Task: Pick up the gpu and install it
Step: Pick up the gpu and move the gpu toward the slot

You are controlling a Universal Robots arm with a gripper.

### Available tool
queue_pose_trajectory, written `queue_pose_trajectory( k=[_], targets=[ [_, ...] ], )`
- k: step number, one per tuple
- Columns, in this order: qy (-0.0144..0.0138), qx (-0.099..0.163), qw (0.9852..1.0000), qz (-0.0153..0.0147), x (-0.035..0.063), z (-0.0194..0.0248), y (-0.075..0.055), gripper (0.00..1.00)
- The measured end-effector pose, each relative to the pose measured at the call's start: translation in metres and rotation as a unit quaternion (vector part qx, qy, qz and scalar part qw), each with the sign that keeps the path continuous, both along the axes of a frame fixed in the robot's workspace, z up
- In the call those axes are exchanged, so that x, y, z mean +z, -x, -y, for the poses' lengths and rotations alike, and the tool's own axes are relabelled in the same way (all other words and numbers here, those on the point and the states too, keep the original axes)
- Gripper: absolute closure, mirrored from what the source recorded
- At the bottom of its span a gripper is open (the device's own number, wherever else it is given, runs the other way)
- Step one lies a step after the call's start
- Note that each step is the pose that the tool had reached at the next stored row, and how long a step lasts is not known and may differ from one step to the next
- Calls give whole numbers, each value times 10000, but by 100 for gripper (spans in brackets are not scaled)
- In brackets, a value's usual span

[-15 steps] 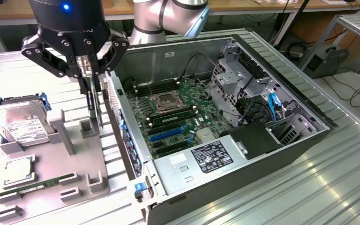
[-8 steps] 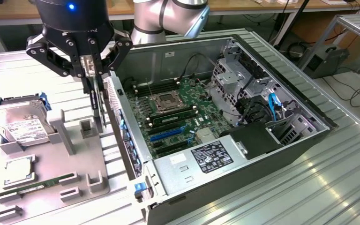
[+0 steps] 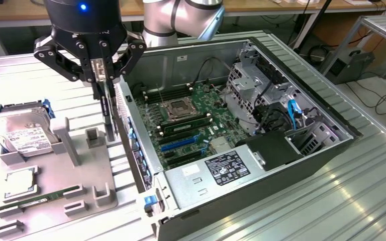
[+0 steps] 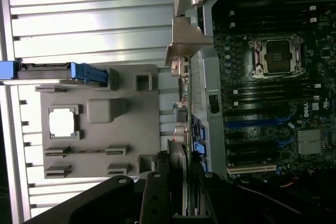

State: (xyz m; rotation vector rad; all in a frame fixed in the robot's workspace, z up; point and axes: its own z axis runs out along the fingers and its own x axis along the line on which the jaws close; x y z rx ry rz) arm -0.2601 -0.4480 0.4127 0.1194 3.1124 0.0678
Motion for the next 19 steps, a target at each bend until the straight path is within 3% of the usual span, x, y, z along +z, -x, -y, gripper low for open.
queue_pose_trajectory(
  k=[19],
  targets=[
    [0, 0, 10000, 0, 0, 0, -130, 74]
  ],
)
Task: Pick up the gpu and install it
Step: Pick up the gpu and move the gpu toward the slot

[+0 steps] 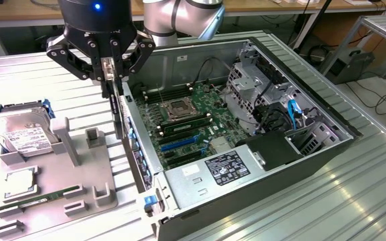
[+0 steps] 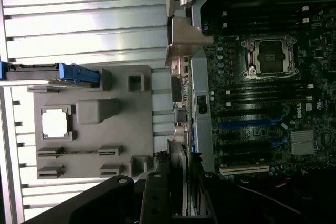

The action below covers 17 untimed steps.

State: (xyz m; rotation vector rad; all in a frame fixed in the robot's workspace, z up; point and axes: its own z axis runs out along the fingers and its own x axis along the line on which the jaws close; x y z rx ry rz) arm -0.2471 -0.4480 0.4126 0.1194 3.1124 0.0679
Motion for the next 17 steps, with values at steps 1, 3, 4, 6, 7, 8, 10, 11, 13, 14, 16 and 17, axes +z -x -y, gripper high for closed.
queue_pose_trajectory(
  k=[1, 3, 4, 6, 7, 8, 10, 11, 13, 14, 16, 17],
  targets=[
    [0, 0, 10000, 0, 0, 0, -13, 74],
    [0, 0, 10000, 0, 0, 0, -34, 74],
    [0, 0, 10000, 0, 0, 0, -43, 74],
    [0, 0, 10000, 0, 0, 0, -64, 74],
    [0, 0, 10000, 0, 0, 0, -72, 74],
    [0, 0, 10000, 0, 0, 0, -82, 74],
    [0, 0, 10000, 0, 0, 0, -100, 74],
    [0, 0, 10000, 0, 0, 0, -109, 74],
    [0, 0, 10000, 0, 1, 0, -128, 74],
    [0, 0, 10000, 0, 0, 0, -137, 74],
    [0, 0, 10000, 0, 0, 0, -161, 74],
    [0, 0, 10000, 0, 0, 0, -176, 74]
  ],
)
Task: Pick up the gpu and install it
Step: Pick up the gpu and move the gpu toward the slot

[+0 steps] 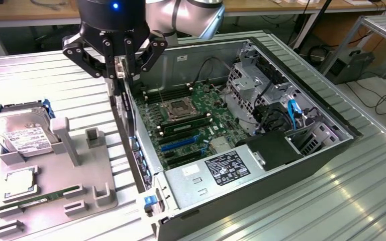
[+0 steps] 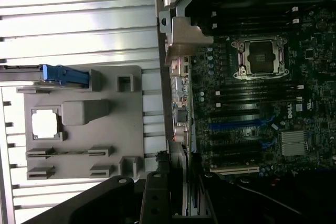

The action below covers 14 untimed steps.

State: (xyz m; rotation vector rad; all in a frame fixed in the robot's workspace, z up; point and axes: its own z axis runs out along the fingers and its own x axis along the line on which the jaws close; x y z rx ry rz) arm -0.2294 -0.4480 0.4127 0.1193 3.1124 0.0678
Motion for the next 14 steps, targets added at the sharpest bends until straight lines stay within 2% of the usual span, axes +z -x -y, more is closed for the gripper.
queue_pose_trajectory(
  k=[14],
  targets=[
    [0, 0, 10000, 0, 0, 0, -122, 74]
  ],
)
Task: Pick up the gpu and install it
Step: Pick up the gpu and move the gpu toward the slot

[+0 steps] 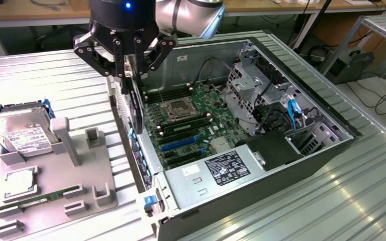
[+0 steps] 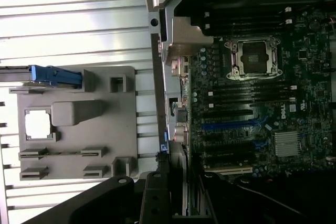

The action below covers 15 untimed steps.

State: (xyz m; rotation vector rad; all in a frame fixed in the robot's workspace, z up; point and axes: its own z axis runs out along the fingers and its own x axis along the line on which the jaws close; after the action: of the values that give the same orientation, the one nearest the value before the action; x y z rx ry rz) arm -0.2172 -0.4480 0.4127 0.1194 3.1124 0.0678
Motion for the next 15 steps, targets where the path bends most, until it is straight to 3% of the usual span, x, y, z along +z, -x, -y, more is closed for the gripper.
queue_pose_trajectory(
  k=[15],
  targets=[
    [0, 0, 10000, 0, 0, 0, -134, 74]
  ],
)
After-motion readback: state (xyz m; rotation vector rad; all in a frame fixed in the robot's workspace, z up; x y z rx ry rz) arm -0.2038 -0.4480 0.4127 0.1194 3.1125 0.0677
